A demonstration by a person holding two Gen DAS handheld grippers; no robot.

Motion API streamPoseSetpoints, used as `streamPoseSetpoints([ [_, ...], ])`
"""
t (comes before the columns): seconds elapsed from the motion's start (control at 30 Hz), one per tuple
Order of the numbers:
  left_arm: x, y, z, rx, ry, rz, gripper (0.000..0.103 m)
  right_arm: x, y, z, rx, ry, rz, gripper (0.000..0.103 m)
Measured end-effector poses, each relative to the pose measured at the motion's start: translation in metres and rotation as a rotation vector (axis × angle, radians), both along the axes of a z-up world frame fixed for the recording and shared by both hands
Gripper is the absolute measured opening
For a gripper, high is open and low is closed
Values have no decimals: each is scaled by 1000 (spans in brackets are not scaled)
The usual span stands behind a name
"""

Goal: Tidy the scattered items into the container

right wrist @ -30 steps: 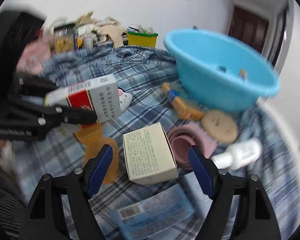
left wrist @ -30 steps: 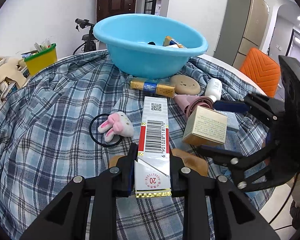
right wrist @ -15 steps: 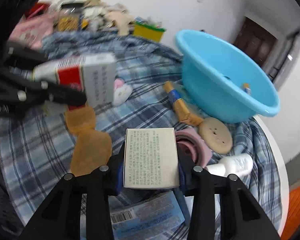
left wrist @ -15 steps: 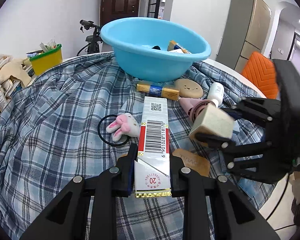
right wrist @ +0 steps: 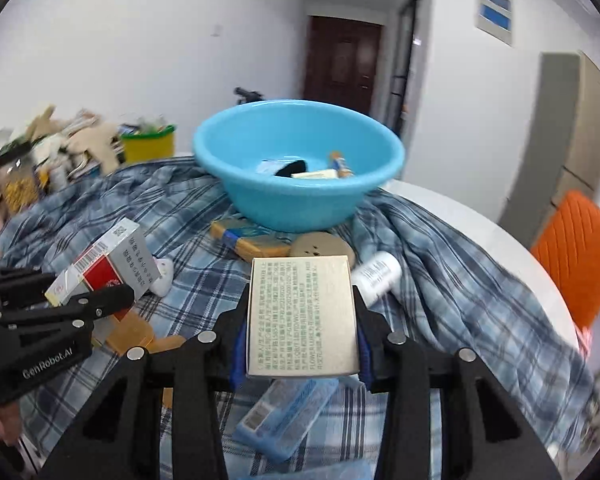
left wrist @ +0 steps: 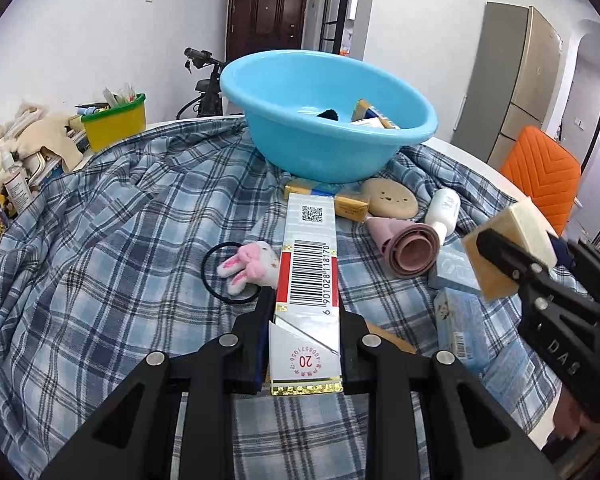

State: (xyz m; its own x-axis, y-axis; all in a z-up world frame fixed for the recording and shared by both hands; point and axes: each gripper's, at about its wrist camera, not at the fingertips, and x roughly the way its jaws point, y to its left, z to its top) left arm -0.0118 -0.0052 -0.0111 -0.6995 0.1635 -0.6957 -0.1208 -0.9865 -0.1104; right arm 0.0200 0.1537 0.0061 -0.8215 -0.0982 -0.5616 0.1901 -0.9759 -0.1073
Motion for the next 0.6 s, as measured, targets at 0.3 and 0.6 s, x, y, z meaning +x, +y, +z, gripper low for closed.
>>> streamPoseSetpoints([
  [0.3, 1, 15, -2, -16, -11, -31, 26, -4, 18, -13, -42, -69, -38, 41],
  [0.6, -9, 19, 50, -10, 91, -27, 26, -9, 29, 48, -80, 64, -32, 41],
])
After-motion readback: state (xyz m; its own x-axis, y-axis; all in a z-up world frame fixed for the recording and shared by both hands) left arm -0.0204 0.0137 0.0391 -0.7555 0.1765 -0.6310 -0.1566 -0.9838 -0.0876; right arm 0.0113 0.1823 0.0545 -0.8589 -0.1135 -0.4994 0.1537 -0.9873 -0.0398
